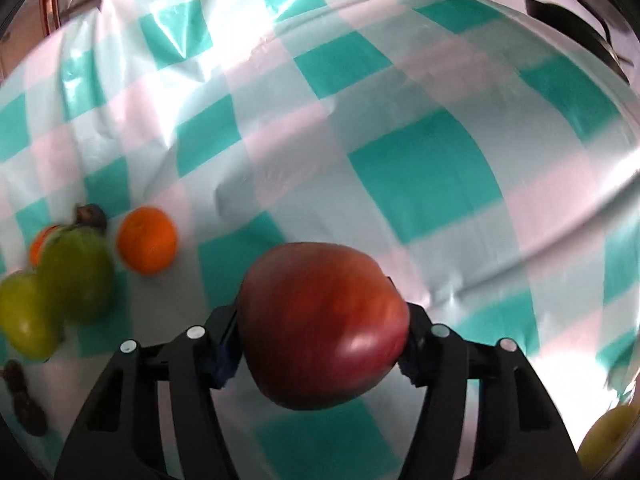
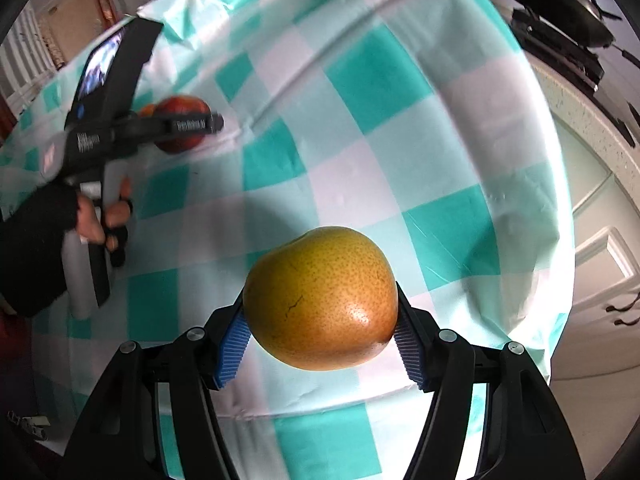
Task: Organize fruits
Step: 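Grasp the red apple with the left tool while the right tool grasps the yellow pear, then carry the pear and apple over the white purple-rimmed box with both tools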
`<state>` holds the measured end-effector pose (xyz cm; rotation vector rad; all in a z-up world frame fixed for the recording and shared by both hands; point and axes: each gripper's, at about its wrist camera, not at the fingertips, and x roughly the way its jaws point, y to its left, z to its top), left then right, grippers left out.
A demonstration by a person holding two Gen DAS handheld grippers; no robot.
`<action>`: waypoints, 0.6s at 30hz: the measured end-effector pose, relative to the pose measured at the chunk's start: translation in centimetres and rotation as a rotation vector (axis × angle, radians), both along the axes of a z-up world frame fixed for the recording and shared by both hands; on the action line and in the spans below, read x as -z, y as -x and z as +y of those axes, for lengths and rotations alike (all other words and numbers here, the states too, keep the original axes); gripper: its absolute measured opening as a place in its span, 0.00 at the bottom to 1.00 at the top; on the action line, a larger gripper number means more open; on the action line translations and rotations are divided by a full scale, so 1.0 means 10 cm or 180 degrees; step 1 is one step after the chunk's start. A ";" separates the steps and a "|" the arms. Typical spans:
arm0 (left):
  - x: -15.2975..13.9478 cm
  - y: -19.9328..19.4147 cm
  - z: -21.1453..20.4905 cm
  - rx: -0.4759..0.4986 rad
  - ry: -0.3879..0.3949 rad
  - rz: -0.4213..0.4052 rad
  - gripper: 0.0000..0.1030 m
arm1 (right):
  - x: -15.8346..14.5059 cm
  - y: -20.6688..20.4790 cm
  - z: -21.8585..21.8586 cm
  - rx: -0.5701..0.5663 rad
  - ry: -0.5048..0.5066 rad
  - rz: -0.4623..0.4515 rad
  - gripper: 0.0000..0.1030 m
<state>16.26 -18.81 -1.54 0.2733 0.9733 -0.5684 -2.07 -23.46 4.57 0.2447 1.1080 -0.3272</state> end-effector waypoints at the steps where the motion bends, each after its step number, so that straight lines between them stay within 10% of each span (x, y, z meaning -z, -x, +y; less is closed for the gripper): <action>1: 0.02 0.07 0.08 0.0012 -0.0023 0.0031 0.58 | -0.01 0.04 0.01 -0.0030 0.0005 -0.0043 0.61; 12: -0.37 1.74 1.73 -0.0611 -0.0046 0.0574 0.58 | -0.25 0.16 0.29 -0.0715 -0.0350 -0.0124 0.61; 18: -1.03 2.38 2.05 -0.0940 0.0024 0.0344 0.58 | -0.54 0.28 0.61 -0.1163 -0.0440 -0.0234 0.61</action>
